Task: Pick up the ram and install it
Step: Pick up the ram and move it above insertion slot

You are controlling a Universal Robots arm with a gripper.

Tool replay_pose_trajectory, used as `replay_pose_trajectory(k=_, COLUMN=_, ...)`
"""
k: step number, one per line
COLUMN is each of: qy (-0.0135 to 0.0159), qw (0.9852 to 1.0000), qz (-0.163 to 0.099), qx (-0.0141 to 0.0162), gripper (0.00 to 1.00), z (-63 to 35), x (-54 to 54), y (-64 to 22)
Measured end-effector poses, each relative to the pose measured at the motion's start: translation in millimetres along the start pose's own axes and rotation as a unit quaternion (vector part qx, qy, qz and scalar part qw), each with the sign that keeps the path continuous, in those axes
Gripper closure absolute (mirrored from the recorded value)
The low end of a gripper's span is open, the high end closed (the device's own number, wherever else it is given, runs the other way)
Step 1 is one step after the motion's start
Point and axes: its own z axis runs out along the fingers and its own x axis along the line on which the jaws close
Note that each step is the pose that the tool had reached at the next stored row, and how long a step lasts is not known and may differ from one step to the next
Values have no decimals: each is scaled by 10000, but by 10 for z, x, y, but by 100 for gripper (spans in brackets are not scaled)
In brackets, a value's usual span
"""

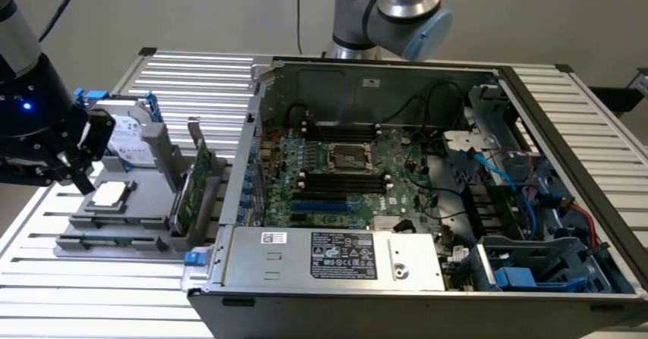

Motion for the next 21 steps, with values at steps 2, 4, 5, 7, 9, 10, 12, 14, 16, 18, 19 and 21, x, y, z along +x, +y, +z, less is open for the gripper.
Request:
replay_pose_trajectory(k=2, qy=9, qw=9998, qz=-180, qx=4, gripper=89, z=0, x=0, y=0)
replay_pose_trajectory(k=4, qy=17, qw=9994, qz=-360, qx=8, gripper=89, z=0, x=0, y=0)
replay_pose_trajectory(k=5, qy=21, qw=9990, qz=-449, qx=10, gripper=89, z=0, x=0, y=0)
replay_pose_trajectory(k=7, qy=29, qw=9980, qz=-631, qx=15, gripper=89, z=0, x=0, y=0)
replay_pose_trajectory(k=9, qy=38, qw=9967, qz=-816, qx=19, gripper=89, z=1, x=0, y=0)
replay_pose_trajectory(k=10, qy=42, qw=9959, qz=-908, qx=21, gripper=89, z=0, x=0, y=0)
replay_pose_trajectory(k=12, qy=50, qw=9941, qz=-1084, qx=25, gripper=89, z=1, x=0, y=-1)
replay_pose_trajectory(k=14, qy=58, qw=9919, qz=-1265, qx=29, gripper=89, z=3, x=0, y=0)
replay_pose_trajectory(k=16, qy=66, qw=9894, qz=-1449, qx=33, gripper=89, z=4, x=0, y=0)
replay_pose_trajectory(k=18, qy=74, qw=9867, qz=-1626, qx=38, gripper=89, z=5, x=0, y=0)
replay_pose_trajectory(k=19, qy=78, qw=9852, qz=-1714, qx=42, gripper=89, z=6, x=0, y=0)
replay_pose_trajectory(k=21, qy=77, qw=9819, qz=-1891, qx=62, gripper=89, z=8, x=0, y=0)
